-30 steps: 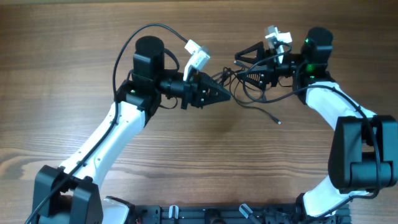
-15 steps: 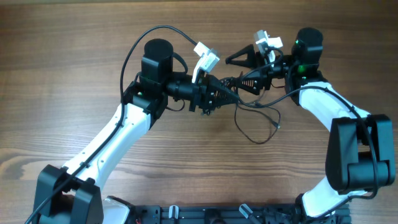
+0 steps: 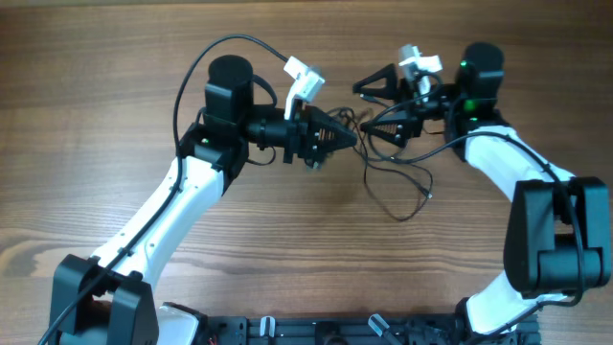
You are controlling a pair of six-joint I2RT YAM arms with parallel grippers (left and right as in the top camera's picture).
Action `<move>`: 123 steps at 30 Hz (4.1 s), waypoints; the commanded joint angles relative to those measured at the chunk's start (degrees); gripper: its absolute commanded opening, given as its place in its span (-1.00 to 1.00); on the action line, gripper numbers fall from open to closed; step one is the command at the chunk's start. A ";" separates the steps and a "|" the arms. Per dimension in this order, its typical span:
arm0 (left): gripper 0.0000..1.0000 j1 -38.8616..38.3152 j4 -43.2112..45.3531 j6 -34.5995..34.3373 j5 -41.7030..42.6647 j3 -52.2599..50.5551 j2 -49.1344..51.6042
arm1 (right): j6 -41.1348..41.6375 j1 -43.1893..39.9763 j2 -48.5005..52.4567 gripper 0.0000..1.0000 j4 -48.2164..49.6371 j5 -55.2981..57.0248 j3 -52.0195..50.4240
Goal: Untangle cables
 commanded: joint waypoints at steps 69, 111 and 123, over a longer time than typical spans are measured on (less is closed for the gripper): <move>1.00 -10.75 -24.74 -1.22 -43.50 0.44 0.35 | 19.28 8.94 2.03 -0.03 -93.35 82.88 20.28; 0.40 -32.06 -5.79 16.50 -65.90 0.55 27.76 | 22.47 -6.34 -31.82 0.99 -99.86 89.22 24.96; -0.92 -24.81 -25.86 13.42 -90.84 0.55 2.05 | 19.28 -5.31 -29.75 0.79 -94.88 75.80 24.11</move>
